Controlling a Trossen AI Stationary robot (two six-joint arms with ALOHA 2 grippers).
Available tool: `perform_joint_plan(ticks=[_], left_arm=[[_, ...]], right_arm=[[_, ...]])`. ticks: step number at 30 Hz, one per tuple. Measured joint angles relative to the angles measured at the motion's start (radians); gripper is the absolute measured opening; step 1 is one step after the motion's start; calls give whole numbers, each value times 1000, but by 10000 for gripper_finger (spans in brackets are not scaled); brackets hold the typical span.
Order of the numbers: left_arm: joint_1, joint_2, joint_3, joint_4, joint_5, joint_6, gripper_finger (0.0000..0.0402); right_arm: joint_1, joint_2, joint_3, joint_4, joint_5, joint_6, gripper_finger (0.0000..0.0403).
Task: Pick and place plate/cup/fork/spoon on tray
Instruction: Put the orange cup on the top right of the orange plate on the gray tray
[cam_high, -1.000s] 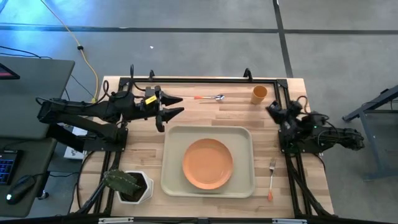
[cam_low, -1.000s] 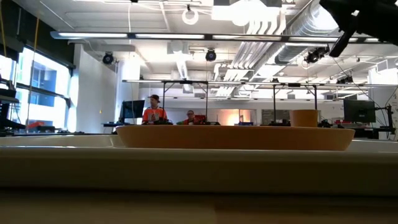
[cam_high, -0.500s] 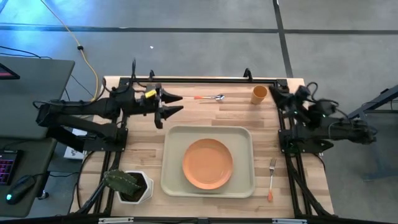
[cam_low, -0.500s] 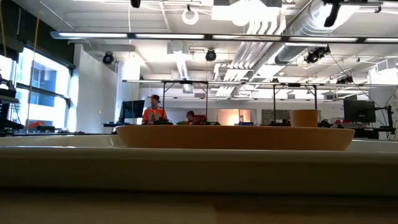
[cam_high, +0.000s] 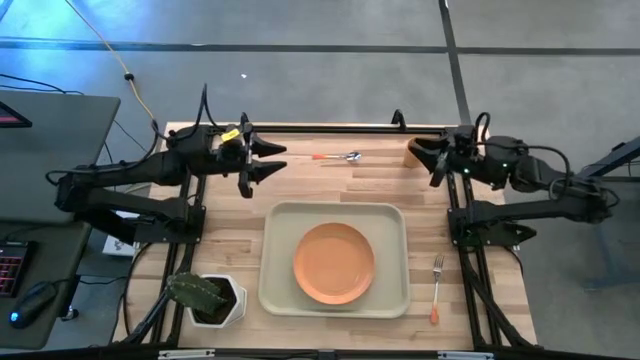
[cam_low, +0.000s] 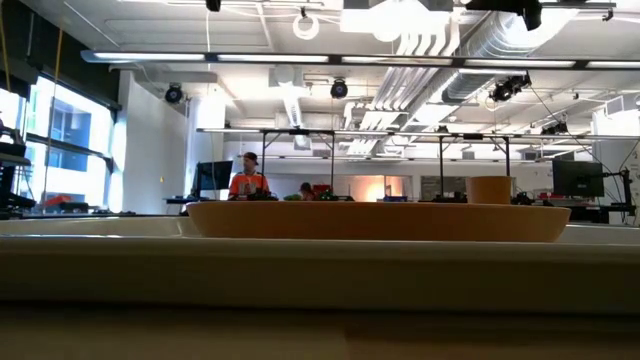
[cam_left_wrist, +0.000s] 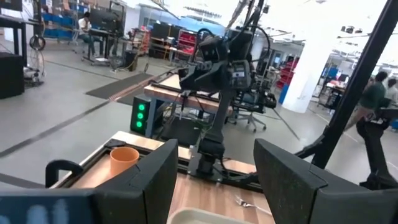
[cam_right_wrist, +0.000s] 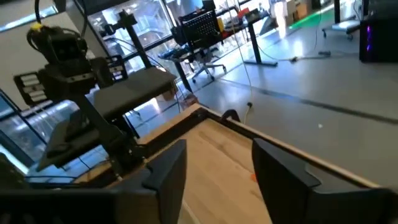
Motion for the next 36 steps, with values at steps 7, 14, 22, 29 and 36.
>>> perform_joint_plan(ticks=[7, 14, 22, 29, 36], left_arm=[[0, 16, 0, -3, 0, 0, 200], [0, 16, 0, 2, 0, 0, 200], [0, 16, 0, 2, 0, 1, 200], [0, 16, 0, 2, -2, 19, 200], [0, 16, 0, 2, -2, 36, 200]], right_arm=[[-3, 20, 4, -92, 9, 224, 198], [-194, 242, 94, -379, -36, 268, 197], [-545, 555, 179, -684, -150, 55, 197], [-655, 736, 147, -562, -182, -197, 197], [-667, 847, 147, -543, -231, -267, 197]])
